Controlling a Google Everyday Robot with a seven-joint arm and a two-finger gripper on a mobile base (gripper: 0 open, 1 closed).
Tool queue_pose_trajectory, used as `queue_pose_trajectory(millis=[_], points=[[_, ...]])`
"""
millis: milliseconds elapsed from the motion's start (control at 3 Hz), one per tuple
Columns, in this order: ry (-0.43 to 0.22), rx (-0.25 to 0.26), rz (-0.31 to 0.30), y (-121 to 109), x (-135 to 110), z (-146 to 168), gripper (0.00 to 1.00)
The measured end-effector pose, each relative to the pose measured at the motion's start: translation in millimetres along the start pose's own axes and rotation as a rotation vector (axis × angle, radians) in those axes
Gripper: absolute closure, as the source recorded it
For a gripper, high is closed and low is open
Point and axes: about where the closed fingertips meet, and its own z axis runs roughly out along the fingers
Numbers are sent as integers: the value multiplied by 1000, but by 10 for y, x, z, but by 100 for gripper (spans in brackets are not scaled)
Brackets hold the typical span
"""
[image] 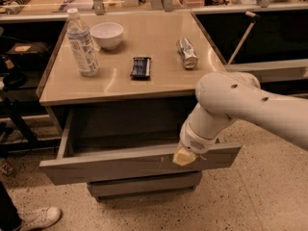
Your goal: Close top drawer
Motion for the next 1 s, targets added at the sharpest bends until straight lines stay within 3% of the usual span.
queue_pose_trajectory(millis=[333,667,1000], points=[[13,2,-2,-162,-99,131,100],[17,1,4,-178,-90,137,100],[48,8,61,-188,168,200,100]])
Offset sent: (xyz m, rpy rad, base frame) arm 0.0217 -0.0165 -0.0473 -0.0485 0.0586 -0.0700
